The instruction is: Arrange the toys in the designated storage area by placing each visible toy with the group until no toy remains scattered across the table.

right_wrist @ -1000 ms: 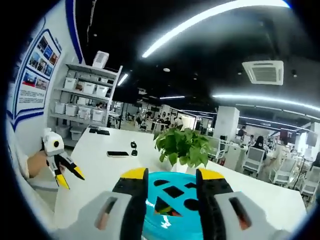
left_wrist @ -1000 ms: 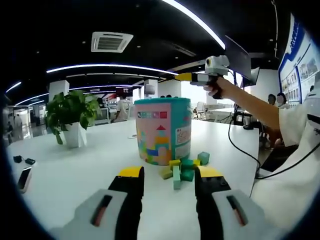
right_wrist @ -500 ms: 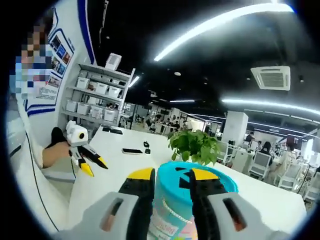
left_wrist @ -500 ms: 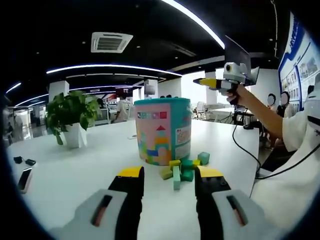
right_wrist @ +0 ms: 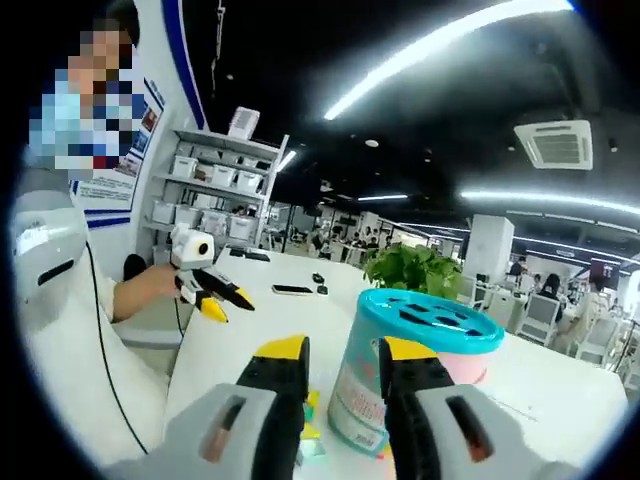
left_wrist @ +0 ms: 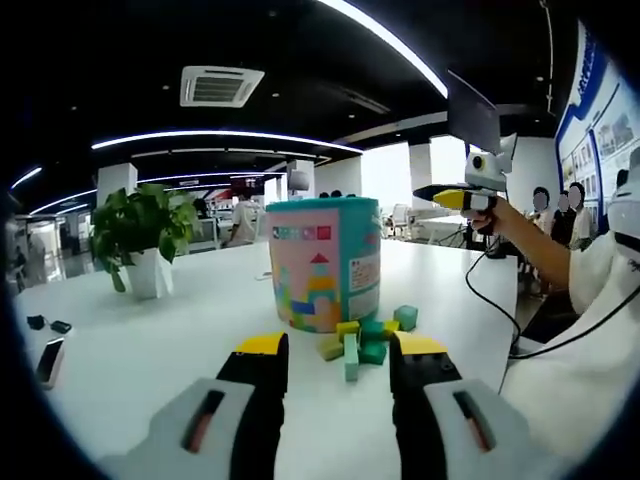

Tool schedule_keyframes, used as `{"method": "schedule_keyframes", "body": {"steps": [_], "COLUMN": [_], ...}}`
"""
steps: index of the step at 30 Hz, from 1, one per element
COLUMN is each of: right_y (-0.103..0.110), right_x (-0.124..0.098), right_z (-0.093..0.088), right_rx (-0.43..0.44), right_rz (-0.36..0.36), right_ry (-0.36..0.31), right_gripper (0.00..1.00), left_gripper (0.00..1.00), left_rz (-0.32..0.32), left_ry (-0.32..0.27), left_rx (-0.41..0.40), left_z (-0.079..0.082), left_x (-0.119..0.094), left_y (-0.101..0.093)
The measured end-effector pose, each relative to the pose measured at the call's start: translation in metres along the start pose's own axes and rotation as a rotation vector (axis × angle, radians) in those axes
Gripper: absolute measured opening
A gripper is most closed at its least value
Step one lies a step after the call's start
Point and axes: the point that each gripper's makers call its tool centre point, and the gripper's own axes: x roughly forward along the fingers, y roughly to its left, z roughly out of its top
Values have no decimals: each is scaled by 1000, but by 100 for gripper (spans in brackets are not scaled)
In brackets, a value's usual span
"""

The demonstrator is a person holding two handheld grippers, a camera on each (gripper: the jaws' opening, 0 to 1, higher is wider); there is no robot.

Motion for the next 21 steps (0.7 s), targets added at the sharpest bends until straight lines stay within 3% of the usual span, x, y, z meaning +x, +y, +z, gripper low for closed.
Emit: {"method": "schedule_keyframes", "body": {"steps": [4,13,17,21], "right_y": [1,8,13,16], "right_x": [-4,-7,-8,-10], "right_z": [-22,-46,-52,-50], "right_rx": [7,60,81,99], "right_rz": [-9,10,7,-10], "right_ry": [28,27,22,-8], "right_gripper": [29,30,29,28], "left_gripper": [41,41,31,30], "left_rz": [1,3,21,29], "left_ry": [-2,5,86,68], "left_rx": [-2,0,80,35], "left_z": [0,-2,-20,-27], "left_x": [0,1,7,19], "left_y": [0,1,2,1]}}
